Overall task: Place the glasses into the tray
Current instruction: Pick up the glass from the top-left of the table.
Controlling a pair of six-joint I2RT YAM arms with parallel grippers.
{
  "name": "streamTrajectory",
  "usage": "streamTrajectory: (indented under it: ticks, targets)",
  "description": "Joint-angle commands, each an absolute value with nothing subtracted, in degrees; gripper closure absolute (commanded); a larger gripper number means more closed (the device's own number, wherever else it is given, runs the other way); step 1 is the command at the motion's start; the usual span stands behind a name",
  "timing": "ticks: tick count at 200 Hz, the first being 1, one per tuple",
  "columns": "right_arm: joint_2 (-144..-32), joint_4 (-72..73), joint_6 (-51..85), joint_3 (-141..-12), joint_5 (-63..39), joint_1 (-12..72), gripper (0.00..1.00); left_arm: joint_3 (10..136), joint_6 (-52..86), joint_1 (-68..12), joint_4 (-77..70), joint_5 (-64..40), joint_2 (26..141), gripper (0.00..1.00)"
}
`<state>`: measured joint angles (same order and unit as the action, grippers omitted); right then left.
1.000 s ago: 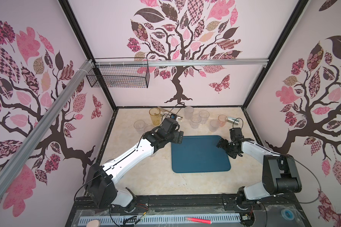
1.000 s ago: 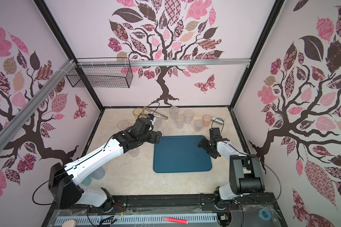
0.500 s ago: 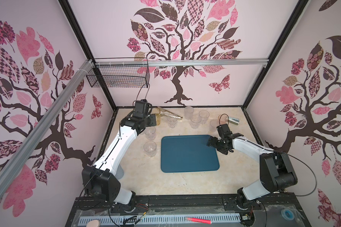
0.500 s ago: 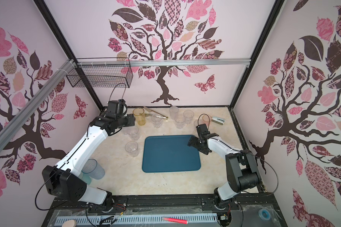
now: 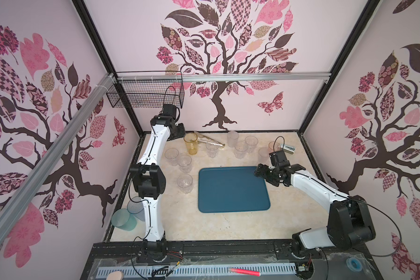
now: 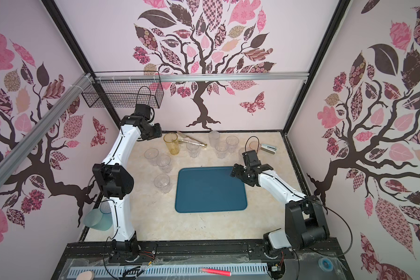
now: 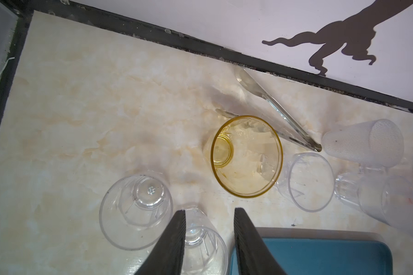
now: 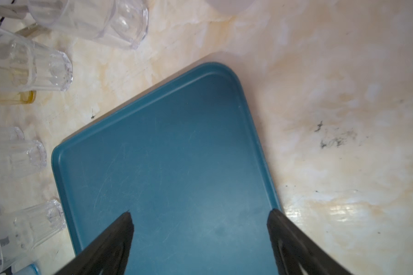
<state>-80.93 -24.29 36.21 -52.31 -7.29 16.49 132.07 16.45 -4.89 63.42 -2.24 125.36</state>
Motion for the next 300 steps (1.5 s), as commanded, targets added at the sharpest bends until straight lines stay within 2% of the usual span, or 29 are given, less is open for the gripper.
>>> streamTrajectory:
  ticks: [1,96,179,245,300]
  targets:
    - [-78.73,-24.13,36.44,-51.79,-7.93,17.73,0.10,138.19,15.95,-5.45,67.36,-1.91,128.38,0.62]
    - [-79.45,-24.61,36.50,-52.47,-6.23,21.98,0.10,142.06,17.23,-5.51,62.22,-1.41,135.35,0.60]
    - [-78.66,-24.70,36.28,-51.59,-5.43,22.27,0.10,142.03,16.58,-5.54,59.09,-0.77,139.15,0.62]
    - [-79.17,-24.35,36.17,-51.42,-5.54,22.30,0.10,140.45,16.18,-5.79,57.63,-0.07,140.39,0.69]
    - [-79.72,-24.16,36.13,-51.85,-5.71,22.32,0.10,139.48,16.65,-5.82,56.28,0.21,139.17,0.86]
